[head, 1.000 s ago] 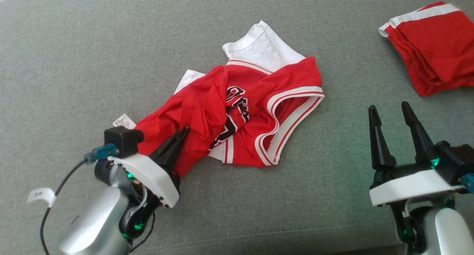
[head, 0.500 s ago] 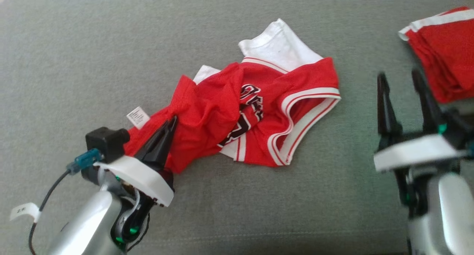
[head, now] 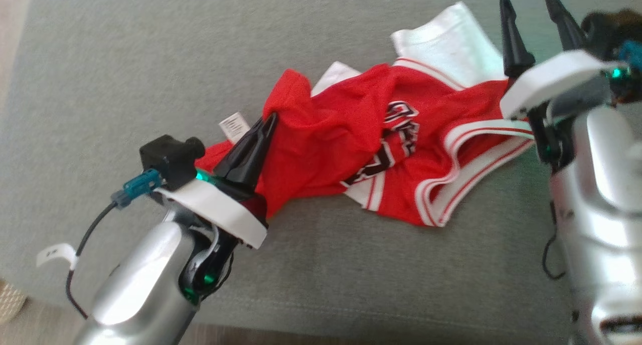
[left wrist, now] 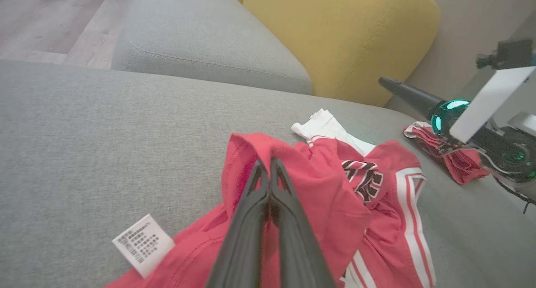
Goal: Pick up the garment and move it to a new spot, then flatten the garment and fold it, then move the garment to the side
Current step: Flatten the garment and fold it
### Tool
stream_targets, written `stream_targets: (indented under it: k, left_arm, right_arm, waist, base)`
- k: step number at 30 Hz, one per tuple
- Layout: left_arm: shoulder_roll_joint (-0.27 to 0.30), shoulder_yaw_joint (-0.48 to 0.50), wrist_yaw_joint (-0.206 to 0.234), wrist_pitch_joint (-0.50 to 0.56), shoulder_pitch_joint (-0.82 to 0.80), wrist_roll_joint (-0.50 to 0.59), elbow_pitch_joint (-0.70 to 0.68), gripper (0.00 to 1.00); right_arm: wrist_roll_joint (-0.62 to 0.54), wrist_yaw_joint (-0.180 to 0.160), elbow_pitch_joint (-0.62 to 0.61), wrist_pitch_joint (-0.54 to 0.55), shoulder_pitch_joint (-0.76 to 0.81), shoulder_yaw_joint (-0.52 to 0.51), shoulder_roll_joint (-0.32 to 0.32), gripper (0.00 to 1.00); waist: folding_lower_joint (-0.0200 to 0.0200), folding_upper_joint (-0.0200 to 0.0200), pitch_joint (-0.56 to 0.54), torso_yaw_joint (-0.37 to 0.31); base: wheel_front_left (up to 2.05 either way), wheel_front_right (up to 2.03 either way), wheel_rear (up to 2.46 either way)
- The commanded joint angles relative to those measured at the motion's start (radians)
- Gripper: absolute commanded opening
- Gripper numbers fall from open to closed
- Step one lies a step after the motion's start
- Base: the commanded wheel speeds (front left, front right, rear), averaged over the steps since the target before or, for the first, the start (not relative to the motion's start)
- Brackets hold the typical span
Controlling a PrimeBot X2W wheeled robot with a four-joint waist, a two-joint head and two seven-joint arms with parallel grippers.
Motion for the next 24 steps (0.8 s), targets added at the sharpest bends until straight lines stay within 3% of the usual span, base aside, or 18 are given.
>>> stream_targets:
  k: [1, 7, 14, 15, 16, 24]
  left_arm:
    - [0.011, 0.026, -0.011, -0.018, -0.045, 0.012, -0.02, 0.0]
    - [-0.018, 0.006, -0.034, -0.044, -0.085, 0.022, 0.008, 0.0]
    - [-0.032, -0.003, -0.045, -0.067, -0.109, 0.03, 0.033, 0.0]
    - [-0.033, -0.001, -0.045, -0.07, -0.109, 0.031, 0.036, 0.0]
    - [-0.032, 0.001, -0.045, -0.073, -0.109, 0.031, 0.039, 0.0]
    - [-0.013, 0.055, -0.01, -0.096, -0.102, 0.037, 0.042, 0.0]
  right_arm:
    - [0.008, -0.001, 0.023, 0.006, -0.054, 0.035, -0.004, 1.0]
    - [0.0, -0.001, 0.259, 0.041, -0.188, 0.091, -0.043, 1.0]
    - [-0.051, -0.001, 0.458, 0.136, -0.282, 0.084, -0.061, 1.0]
    - [-0.054, -0.001, 0.471, 0.14, -0.288, 0.084, -0.059, 0.44]
    - [-0.055, -0.001, 0.48, 0.14, -0.292, 0.084, -0.057, 0.0]
    - [-0.012, -0.001, 0.454, 0.021, -0.304, 0.086, -0.037, 0.0]
  waist:
    - [-0.0001, 0.0, 0.039, 0.046]
    - [-0.0001, 0.0, 0.074, 0.093]
    - [-0.0001, 0.0, 0.092, 0.11]
    - [-0.0001, 0.0, 0.091, 0.108]
    - [-0.0001, 0.0, 0.09, 0.106]
    - [-0.0001, 0.0, 0.051, 0.059]
  base:
    - [0.0, 0.0, 0.0]
    - [0.0, 0.0, 0.0]
    - [0.0, 0.0, 0.0]
    - [0.0, 0.0, 0.0]
    - [0.0, 0.0, 0.0]
    - [0.0, 0.0, 0.0]
